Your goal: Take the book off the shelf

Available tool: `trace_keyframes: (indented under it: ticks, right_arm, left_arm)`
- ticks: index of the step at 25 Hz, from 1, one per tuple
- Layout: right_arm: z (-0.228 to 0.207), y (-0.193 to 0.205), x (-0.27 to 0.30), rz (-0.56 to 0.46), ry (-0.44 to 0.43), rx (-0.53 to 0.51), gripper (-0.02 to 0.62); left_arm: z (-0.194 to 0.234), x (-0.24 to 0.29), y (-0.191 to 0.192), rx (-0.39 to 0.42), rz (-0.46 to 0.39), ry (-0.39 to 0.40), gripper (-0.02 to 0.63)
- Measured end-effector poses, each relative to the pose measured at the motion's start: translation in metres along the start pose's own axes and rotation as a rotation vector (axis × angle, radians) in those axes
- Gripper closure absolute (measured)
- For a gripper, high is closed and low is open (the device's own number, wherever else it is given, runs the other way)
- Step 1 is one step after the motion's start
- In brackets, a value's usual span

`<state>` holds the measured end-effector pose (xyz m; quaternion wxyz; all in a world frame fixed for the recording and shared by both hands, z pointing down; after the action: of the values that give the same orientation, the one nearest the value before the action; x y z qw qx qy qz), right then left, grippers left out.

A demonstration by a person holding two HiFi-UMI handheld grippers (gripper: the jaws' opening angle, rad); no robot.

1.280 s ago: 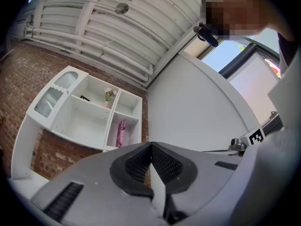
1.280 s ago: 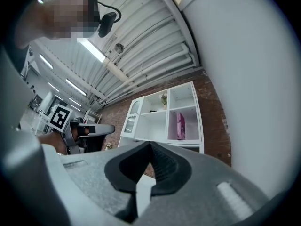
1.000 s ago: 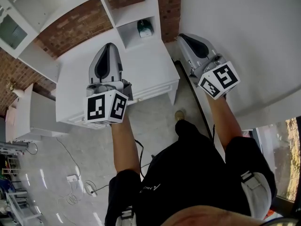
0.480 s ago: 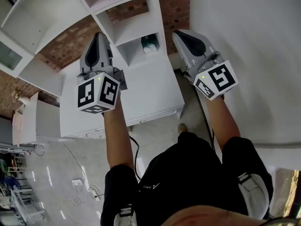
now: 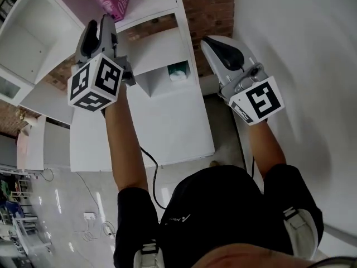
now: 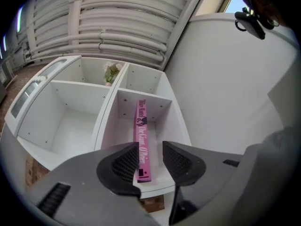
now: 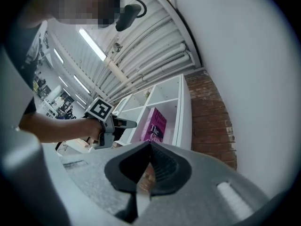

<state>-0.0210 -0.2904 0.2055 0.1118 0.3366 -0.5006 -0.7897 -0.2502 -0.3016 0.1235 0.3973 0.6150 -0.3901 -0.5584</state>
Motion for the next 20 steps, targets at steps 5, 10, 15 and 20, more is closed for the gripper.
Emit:
trace_keyframes:
  ticks: [5,10,15,20]
  right_arm:
    - [-0.022,0.015,0.016,-0.002,-0.025,0.003,0.594]
    - [-0.03,0.027,0.031,0.006,-0.046,0.015,0.594]
    - [-0.031,0.034,0.035,0.011,-0.044,0.02,0.594]
    - [-0.031,0.036,0.031,0.017,-0.022,0.025,0.594]
  left_arm:
    - [0.017,0.046,0.009,0.019,0.049,-0.05,0.388]
    - [0.03,0.083,0.016,0.031,0.109,-0.056,0.364]
    - [0.035,0.112,0.031,0.043,0.185,-0.024,0.364]
    - [0.037,0.125,0.04,0.031,0.243,-0.013,0.364]
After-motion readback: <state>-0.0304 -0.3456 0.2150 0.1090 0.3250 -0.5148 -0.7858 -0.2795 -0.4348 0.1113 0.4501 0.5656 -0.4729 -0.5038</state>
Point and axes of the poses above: the fingertips, and each gripper's own axes: x forward along the fingers, z to its left, y out of its underside, the point moved 2 cm from there along -x, backward along the fingers, and after that the axes turned 6 degrees about y, right-handed, at the moved point
